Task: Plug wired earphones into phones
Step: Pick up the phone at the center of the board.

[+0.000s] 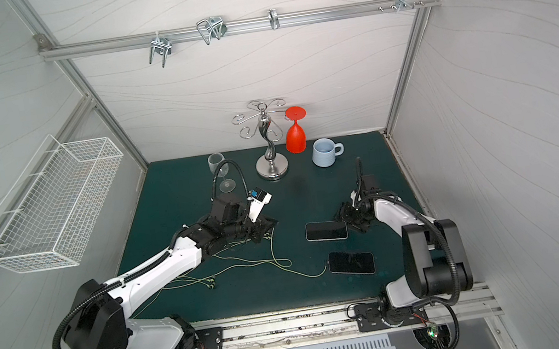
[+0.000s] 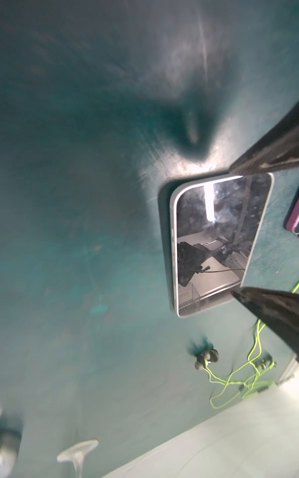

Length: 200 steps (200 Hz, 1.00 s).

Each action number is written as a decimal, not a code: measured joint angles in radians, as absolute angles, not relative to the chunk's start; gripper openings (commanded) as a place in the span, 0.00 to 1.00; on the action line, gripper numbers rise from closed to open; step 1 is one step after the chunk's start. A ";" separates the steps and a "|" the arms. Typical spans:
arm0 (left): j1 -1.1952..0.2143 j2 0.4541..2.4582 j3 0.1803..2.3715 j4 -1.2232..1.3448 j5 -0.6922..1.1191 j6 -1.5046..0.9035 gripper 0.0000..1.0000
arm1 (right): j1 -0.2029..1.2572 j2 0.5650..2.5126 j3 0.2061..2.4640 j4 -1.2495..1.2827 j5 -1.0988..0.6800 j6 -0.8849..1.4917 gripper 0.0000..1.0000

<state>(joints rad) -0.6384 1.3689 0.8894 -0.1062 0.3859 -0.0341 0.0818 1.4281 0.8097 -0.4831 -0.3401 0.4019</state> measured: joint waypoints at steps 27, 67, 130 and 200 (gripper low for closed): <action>-0.613 1.383 0.889 -0.105 0.408 -0.049 0.00 | 0.128 1.423 0.891 -0.504 -0.373 0.165 0.79; -0.594 1.391 0.889 -0.106 0.435 -0.059 0.00 | 0.268 1.440 0.975 -0.568 -0.441 -0.320 0.90; -0.587 1.390 0.889 -0.113 0.482 -0.027 0.00 | 0.301 1.679 1.127 -0.754 -0.348 -0.819 0.99; -0.581 1.390 0.889 -0.184 0.542 0.047 0.00 | 0.329 1.776 1.179 -0.825 -0.236 -1.103 0.99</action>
<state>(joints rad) -0.5808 1.3903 0.8894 -0.1837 0.5415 0.0467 0.3286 1.7763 1.1790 -0.8246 -0.2363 -1.1027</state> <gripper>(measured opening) 0.050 0.989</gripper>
